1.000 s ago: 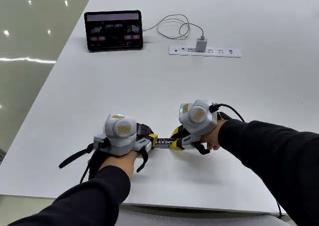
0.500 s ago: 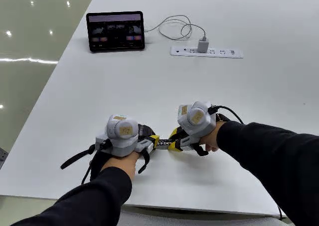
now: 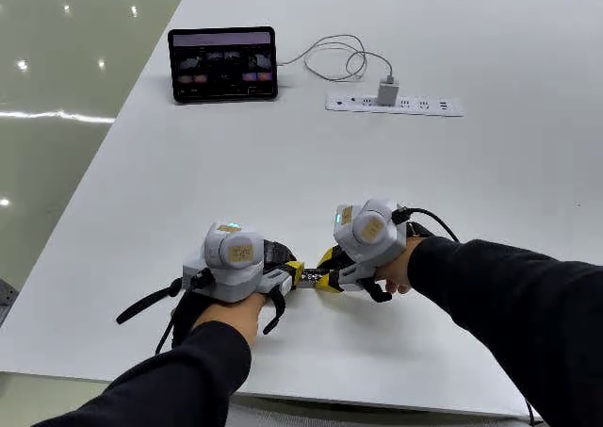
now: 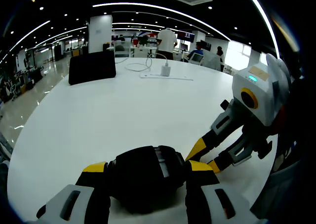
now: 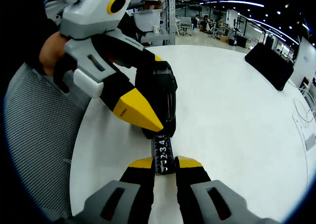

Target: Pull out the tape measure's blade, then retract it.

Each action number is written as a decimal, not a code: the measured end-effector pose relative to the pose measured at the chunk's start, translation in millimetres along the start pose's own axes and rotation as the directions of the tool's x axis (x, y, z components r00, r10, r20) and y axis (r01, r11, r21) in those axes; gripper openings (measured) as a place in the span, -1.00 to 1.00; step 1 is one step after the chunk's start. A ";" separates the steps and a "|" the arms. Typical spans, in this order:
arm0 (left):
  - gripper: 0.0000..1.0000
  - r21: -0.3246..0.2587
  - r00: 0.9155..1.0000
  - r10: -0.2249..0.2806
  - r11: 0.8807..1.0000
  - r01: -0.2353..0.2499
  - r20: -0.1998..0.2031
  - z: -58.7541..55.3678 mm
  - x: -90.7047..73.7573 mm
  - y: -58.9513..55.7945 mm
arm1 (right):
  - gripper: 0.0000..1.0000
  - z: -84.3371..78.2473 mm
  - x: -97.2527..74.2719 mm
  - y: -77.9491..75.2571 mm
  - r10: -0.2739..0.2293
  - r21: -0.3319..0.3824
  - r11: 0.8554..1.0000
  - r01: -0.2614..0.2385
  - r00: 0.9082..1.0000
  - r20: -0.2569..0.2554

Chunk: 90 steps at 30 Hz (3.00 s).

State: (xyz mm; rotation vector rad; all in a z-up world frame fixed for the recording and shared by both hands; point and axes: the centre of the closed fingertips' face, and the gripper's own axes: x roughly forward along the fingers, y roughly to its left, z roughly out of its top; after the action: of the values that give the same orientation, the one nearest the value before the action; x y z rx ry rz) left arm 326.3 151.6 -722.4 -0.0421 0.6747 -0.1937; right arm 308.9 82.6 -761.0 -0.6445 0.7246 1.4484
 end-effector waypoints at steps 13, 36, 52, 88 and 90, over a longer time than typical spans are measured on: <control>0.15 -0.017 1.000 0.003 1.000 -0.003 -0.001 -0.4 0.1 -0.1 | -0.77 -8.4 -7.6 -2.6 -0.018 -0.042 0.999 0.019 1.000 0.019; 0.13 -0.041 1.000 -0.021 0.999 0.021 -0.007 -0.9 -0.8 0.9 | -0.80 3.4 1.3 0.3 -0.019 -0.017 1.000 0.019 0.999 0.035; 0.13 -0.050 0.999 -0.036 0.998 0.036 -0.009 -0.7 -1.7 1.1 | -0.80 15.4 10.2 2.5 -0.007 -0.026 1.000 0.008 0.999 0.044; 0.19 -0.098 0.995 -0.101 0.990 0.099 -0.015 -2.5 -1.5 0.8 | -0.77 20.5 15.9 3.5 -0.033 -0.029 0.999 0.034 0.999 0.035; 0.19 -0.111 0.993 -0.113 0.988 0.109 -0.027 -3.6 -1.2 1.5 | -0.76 20.0 15.8 3.1 -0.042 -0.029 0.999 0.043 0.999 0.035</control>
State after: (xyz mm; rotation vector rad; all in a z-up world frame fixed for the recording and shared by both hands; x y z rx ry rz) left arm 323.3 153.4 -724.7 -0.1821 0.7166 -0.2648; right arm 306.6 108.2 -760.2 -0.6530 0.6601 1.4304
